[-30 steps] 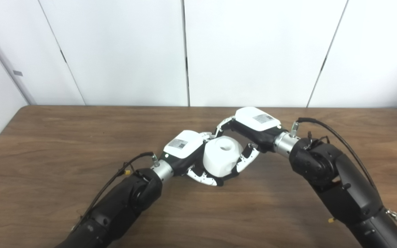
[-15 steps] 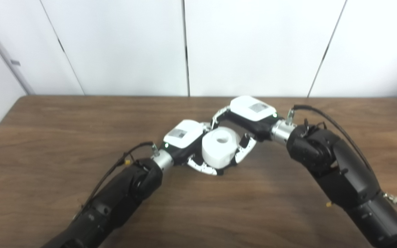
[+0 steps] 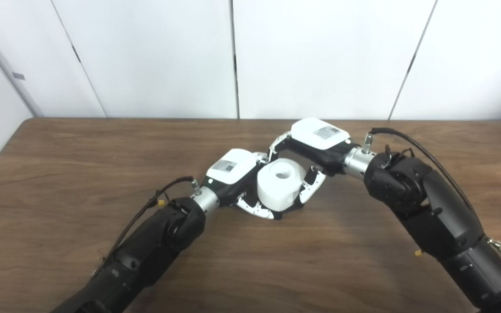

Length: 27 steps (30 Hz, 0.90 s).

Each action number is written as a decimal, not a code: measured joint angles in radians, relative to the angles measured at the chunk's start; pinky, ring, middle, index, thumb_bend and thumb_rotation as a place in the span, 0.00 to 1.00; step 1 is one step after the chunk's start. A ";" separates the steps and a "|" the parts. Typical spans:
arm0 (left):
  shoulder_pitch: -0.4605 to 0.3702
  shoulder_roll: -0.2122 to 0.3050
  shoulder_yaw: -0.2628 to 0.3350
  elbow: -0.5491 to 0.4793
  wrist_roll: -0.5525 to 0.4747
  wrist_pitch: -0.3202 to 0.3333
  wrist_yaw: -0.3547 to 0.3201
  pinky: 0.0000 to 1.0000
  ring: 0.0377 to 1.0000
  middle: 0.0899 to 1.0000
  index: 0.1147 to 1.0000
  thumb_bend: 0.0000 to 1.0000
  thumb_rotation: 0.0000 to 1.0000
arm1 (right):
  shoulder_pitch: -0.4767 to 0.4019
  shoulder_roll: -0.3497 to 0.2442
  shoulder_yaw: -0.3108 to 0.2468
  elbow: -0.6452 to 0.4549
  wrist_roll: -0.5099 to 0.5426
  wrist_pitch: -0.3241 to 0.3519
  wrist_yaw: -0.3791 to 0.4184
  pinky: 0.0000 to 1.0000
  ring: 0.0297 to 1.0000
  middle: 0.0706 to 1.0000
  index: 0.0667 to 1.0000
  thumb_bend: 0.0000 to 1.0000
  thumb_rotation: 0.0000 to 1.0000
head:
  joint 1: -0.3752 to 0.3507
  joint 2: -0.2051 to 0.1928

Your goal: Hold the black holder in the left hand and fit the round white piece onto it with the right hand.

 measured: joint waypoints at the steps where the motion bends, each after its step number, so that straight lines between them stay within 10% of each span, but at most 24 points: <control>1: 0.000 0.000 0.000 0.000 0.000 0.000 0.000 0.71 0.86 0.83 0.47 0.98 0.15 | 0.000 0.000 -0.002 0.000 0.000 0.000 0.001 0.70 0.79 0.72 0.44 0.52 0.14 | -0.002 0.000; 12: 0.004 0.004 0.002 -0.018 0.000 0.006 -0.012 0.69 0.86 0.83 0.45 0.98 0.15 | 0.013 0.000 -0.033 0.001 -0.017 0.011 -0.005 0.71 0.78 0.72 0.44 0.52 0.14 | -0.005 0.008; 15: 0.004 0.004 0.002 -0.019 -0.001 0.006 -0.014 0.71 0.86 0.83 0.42 0.57 0.08 | 0.019 0.000 -0.040 0.002 -0.025 0.015 -0.018 0.70 0.78 0.72 0.45 0.52 0.14 | -0.006 0.008; 27: 0.007 0.008 0.002 -0.016 -0.004 -0.010 -0.013 0.70 0.84 0.82 0.41 0.53 0.07 | 0.030 0.005 -0.052 0.001 -0.030 0.021 -0.025 0.70 0.78 0.72 0.45 0.52 0.14 | -0.006 0.011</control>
